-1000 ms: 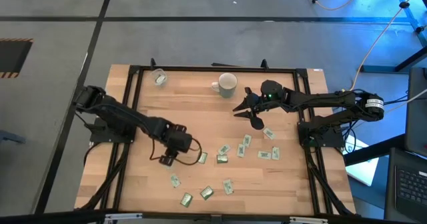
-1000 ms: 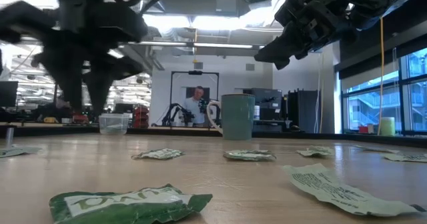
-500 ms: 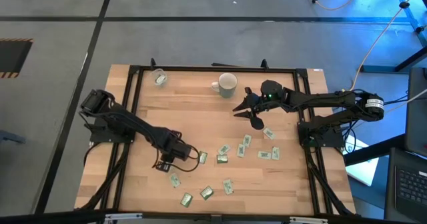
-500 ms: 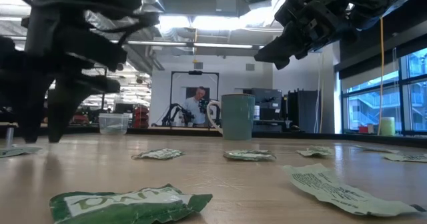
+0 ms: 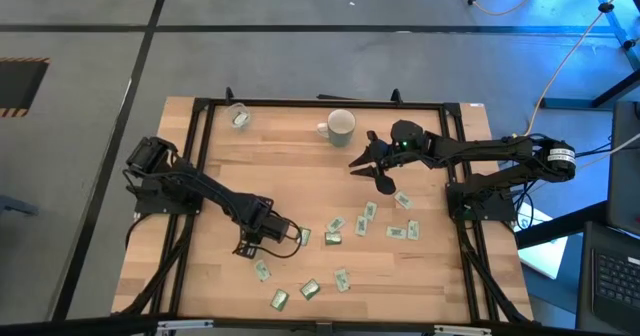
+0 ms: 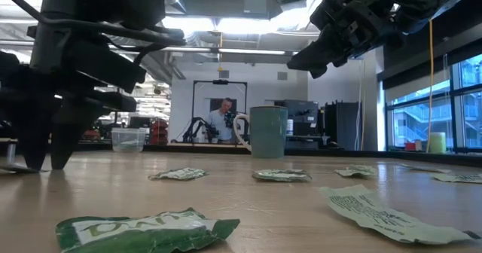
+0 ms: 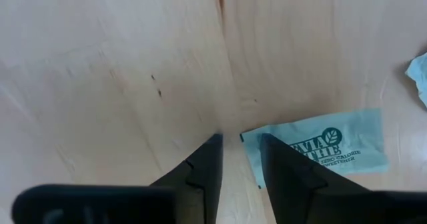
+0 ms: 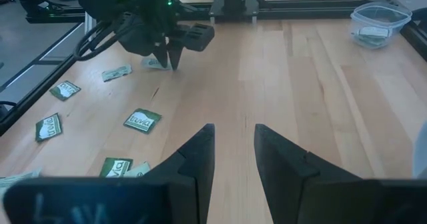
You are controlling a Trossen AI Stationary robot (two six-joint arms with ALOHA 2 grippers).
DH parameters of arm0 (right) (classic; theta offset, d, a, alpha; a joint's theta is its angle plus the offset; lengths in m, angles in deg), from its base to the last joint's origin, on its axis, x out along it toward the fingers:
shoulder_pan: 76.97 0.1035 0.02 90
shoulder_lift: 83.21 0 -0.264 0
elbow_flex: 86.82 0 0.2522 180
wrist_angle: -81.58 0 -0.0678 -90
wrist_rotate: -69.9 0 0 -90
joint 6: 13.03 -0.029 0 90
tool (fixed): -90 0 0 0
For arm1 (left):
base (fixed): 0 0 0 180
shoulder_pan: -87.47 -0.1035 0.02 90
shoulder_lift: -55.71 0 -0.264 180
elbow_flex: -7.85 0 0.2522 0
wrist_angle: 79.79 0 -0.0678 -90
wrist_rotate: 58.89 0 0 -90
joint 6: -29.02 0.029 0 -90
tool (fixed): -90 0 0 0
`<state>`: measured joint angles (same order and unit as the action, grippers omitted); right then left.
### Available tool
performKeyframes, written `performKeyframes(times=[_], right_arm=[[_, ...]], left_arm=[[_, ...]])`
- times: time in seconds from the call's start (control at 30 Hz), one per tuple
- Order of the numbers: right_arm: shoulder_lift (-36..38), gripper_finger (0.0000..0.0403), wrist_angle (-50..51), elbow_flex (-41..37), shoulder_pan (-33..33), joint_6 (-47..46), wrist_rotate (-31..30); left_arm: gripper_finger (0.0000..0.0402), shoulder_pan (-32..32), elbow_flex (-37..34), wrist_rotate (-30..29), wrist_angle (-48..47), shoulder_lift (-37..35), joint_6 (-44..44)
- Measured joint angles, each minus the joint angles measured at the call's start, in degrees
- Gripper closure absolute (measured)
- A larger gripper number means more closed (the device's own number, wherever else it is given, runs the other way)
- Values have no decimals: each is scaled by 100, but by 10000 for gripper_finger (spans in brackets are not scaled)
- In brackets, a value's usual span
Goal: Pick and place Stevia / Truvia into bins
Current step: Put the stevia packet into the transparent bin
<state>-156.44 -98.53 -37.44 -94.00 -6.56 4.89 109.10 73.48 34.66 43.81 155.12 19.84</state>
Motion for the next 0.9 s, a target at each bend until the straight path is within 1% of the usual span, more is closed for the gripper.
performKeyframes(times=[0.7,0.8,0.9], right_arm=[[0,293,2,-2,-2,3,0],[0,293,2,-2,-1,3,-2],[0,293,4,-2,0,3,-1]], left_arm=[[390,-5,-20,102,106,-5,-14],[398,-68,-46,129,68,-100,-55],[399,-156,-92,131,75,-375,-77]])
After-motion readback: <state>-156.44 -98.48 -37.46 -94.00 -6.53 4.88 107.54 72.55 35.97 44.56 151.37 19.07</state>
